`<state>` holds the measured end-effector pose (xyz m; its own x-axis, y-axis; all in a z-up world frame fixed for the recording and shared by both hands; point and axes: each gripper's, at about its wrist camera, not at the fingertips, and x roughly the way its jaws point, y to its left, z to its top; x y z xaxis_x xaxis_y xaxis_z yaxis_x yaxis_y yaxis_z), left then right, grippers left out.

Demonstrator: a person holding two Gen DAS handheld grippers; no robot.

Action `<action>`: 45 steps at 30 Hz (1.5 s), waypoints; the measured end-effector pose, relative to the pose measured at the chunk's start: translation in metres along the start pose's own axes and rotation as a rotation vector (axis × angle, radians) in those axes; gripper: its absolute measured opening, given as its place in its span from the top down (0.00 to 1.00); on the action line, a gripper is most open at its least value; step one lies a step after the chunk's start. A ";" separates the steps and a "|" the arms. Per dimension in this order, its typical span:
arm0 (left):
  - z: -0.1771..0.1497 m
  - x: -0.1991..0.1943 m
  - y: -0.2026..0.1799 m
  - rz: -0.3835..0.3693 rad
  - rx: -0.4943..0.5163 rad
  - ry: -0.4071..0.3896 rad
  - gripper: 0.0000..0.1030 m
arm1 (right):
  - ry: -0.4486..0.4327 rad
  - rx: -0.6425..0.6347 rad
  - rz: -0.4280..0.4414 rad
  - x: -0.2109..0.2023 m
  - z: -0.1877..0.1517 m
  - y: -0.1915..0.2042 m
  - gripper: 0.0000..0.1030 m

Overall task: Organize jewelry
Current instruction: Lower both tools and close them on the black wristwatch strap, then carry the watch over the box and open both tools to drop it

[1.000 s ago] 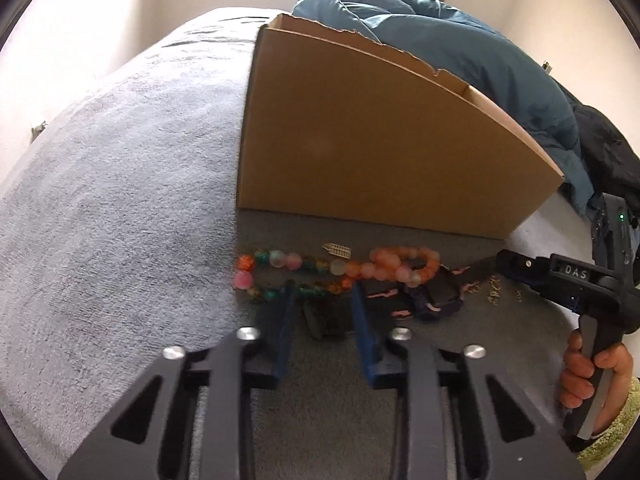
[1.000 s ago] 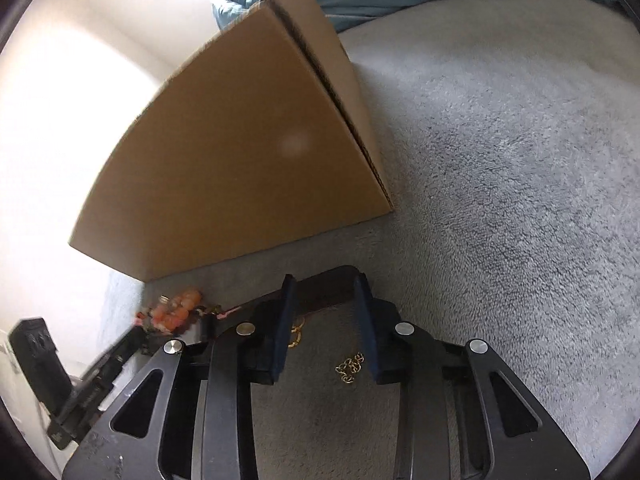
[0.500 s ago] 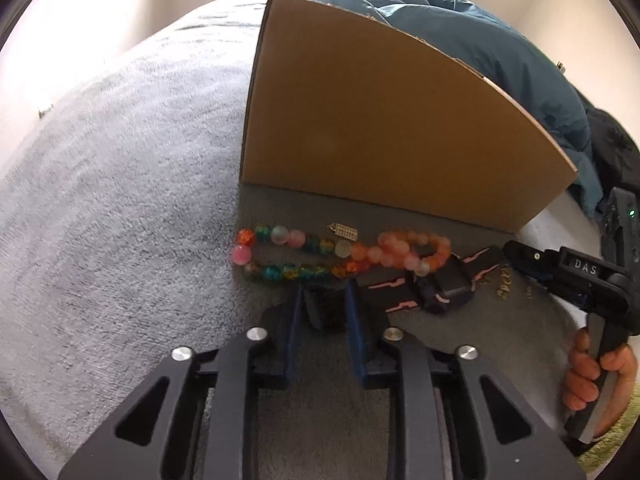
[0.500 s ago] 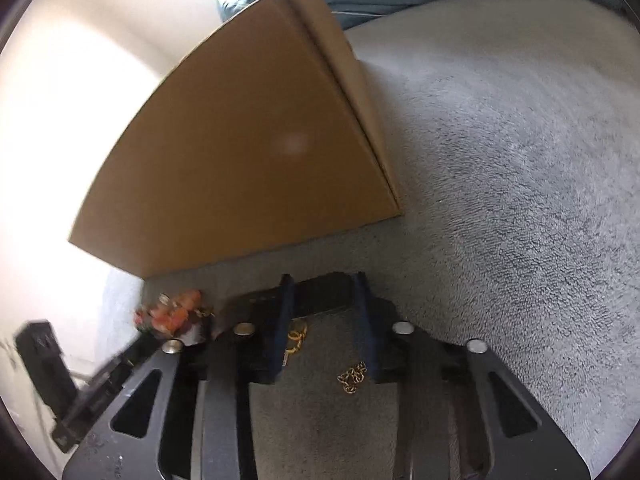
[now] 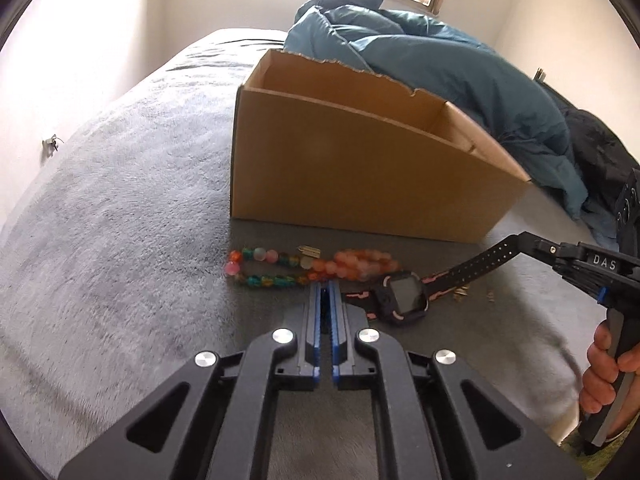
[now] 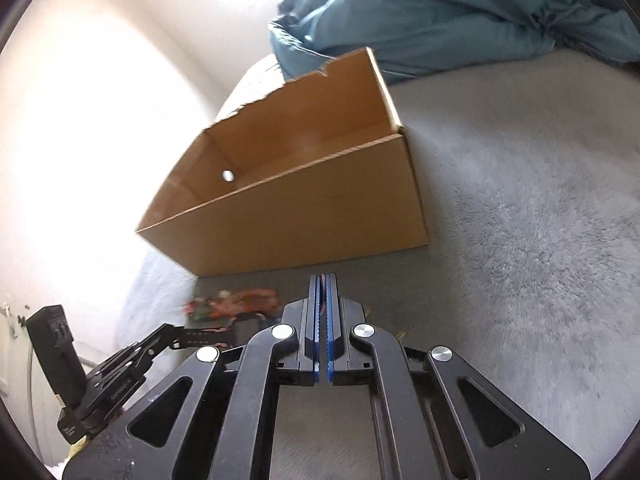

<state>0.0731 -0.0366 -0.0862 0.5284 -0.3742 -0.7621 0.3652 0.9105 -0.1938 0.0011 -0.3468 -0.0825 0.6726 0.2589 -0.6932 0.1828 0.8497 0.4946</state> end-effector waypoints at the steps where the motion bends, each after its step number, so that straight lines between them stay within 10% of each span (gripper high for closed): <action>1: -0.001 -0.004 0.000 -0.006 -0.001 -0.006 0.97 | -0.004 -0.008 0.004 -0.005 -0.001 0.007 0.99; 13: 0.089 -0.078 -0.004 -0.076 0.078 -0.195 0.97 | -0.121 -0.127 0.097 -0.027 0.058 0.094 0.99; 23: 0.227 0.083 -0.025 0.120 0.190 0.020 0.97 | 0.053 -0.048 0.021 0.115 0.186 0.085 0.99; 34: 0.244 0.168 -0.011 0.285 0.194 0.183 0.95 | 0.200 0.035 -0.102 0.204 0.203 0.052 0.94; 39: 0.244 0.136 0.002 0.227 0.128 0.114 0.81 | 0.156 -0.004 -0.134 0.180 0.199 0.054 0.70; 45: 0.233 0.056 0.019 0.138 0.095 -0.036 0.74 | 0.035 -0.043 -0.062 0.111 0.178 0.058 0.68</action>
<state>0.2879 -0.0810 0.0116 0.6048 -0.2548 -0.7545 0.3572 0.9336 -0.0289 0.2139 -0.3505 -0.0380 0.6357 0.2206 -0.7398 0.1917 0.8832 0.4281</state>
